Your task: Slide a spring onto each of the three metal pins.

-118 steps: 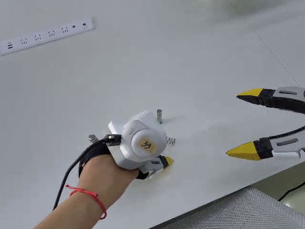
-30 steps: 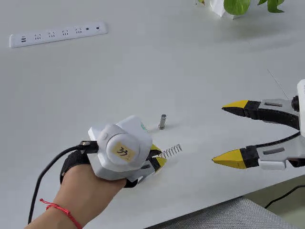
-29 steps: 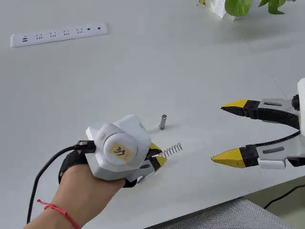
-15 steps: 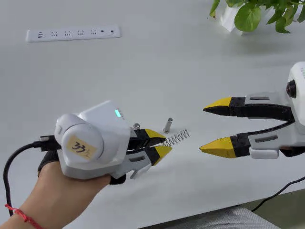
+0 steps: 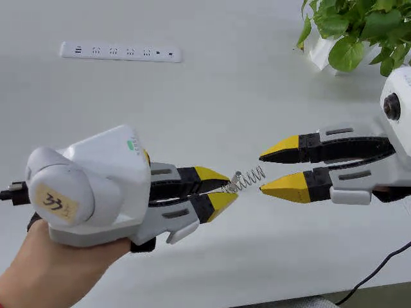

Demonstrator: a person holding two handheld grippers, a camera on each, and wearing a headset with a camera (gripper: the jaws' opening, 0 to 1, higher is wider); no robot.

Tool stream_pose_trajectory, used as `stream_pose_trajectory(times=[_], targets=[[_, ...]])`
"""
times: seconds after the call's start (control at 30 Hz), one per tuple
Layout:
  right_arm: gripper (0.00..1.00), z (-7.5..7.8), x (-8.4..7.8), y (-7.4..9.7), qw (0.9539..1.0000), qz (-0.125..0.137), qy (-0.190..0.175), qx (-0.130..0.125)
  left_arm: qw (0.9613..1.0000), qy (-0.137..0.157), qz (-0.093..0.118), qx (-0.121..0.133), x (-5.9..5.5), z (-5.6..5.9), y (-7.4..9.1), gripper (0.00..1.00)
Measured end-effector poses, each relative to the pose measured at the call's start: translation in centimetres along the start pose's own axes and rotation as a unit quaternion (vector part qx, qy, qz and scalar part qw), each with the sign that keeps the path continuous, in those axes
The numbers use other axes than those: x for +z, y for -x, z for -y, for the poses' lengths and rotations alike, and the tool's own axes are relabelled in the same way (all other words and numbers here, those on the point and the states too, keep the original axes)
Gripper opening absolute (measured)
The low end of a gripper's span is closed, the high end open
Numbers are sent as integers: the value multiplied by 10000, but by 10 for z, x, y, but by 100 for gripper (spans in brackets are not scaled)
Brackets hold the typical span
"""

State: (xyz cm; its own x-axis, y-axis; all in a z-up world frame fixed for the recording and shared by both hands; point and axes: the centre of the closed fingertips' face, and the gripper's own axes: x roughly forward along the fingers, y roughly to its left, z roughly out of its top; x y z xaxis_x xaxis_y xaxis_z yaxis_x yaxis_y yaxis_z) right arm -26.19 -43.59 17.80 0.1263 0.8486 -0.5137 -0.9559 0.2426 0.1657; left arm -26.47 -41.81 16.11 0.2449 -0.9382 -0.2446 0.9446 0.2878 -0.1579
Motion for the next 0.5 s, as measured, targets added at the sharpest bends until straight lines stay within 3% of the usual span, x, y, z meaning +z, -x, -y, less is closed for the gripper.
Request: stream_pose_trajectory(times=[0.3,0.5], targets=[[8,-11,12,-2,9998,11,46,199,9999,-46,162,6,6,3,6,7],[7,-16,15,-3,9996,-81,159,208,9998,-71,179,-6,6,6,8,7]])
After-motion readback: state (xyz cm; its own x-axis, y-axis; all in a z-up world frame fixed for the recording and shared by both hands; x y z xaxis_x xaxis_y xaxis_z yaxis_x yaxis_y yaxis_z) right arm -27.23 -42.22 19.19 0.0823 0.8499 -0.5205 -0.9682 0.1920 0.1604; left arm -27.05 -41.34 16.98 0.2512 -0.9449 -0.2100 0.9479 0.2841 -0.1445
